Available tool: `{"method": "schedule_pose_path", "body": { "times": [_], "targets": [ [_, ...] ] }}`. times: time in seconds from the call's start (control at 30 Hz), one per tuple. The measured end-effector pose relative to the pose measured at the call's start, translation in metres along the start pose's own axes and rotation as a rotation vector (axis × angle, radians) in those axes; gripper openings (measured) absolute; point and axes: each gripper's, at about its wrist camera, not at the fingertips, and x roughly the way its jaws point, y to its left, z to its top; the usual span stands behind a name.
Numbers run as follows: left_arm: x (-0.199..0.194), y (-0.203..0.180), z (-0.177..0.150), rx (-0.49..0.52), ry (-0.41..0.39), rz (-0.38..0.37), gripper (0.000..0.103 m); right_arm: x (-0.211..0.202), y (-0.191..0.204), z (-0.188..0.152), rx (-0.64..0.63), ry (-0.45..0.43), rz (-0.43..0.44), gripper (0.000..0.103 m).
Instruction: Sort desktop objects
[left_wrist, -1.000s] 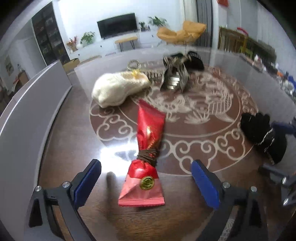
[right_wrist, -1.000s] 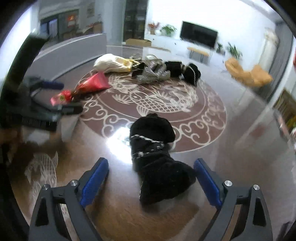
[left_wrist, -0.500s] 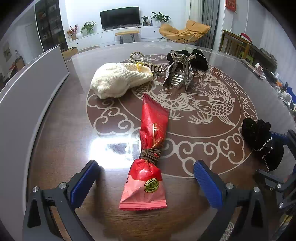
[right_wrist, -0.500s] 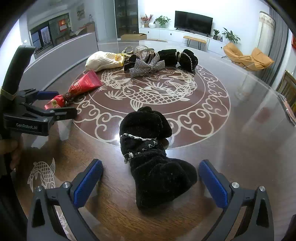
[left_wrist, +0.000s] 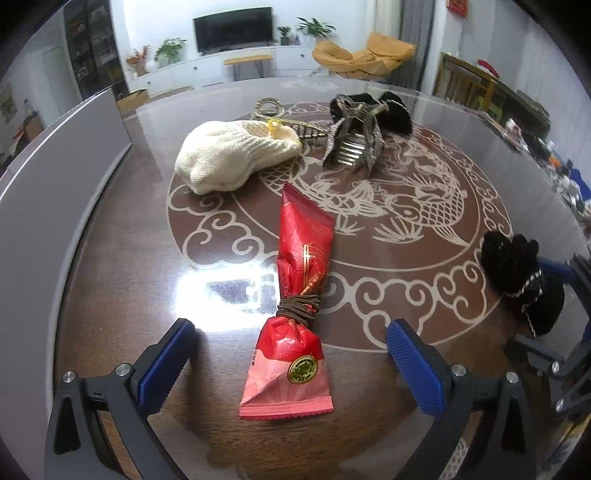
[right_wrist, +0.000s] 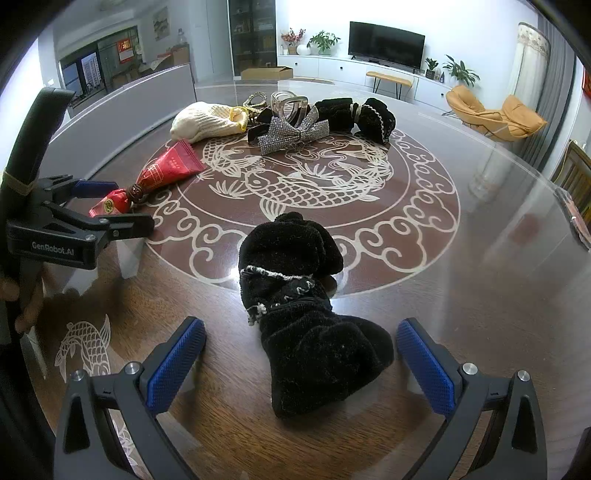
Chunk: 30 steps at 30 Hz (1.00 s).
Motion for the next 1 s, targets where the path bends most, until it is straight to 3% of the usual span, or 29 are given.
{"method": "schedule_pose_path", "body": {
  "times": [0.1,0.17,0.23,0.27,0.3,0.4,0.7,0.83,1.0],
  "targets": [
    [0.002,0.0,0.004,0.026,0.019,-0.016,0.103,0.004,0.0,0.007,-0.075,0.041,0.046,0.103],
    [0.003,0.0,0.007,0.043,0.047,-0.025,0.103,0.006,-0.004,0.014,-0.077,0.073,0.058,0.094],
    [-0.006,-0.001,0.007,0.058,0.002,-0.037,0.065,0.0,-0.008,0.02,-0.079,0.05,0.074,0.033],
    [-0.009,0.0,0.006,0.059,-0.006,-0.039,0.031,-0.001,-0.01,0.022,-0.069,0.06,0.083,0.033],
    [-0.012,0.001,0.006,0.053,-0.002,-0.039,0.024,-0.002,-0.015,0.024,-0.036,0.078,0.101,0.033],
    [-0.026,0.009,-0.002,0.009,-0.016,-0.079,0.024,-0.02,-0.02,0.02,0.006,0.061,0.131,0.033],
    [-0.132,0.039,-0.021,-0.161,-0.231,-0.146,0.024,-0.061,-0.001,0.014,-0.02,0.013,0.147,0.033],
    [-0.192,0.096,-0.027,-0.246,-0.31,-0.105,0.024,-0.069,0.043,0.053,-0.102,-0.042,0.215,0.033],
    [-0.216,0.187,-0.049,-0.378,-0.261,0.04,0.024,-0.082,0.142,0.131,-0.247,-0.157,0.364,0.033]
  ]
}}
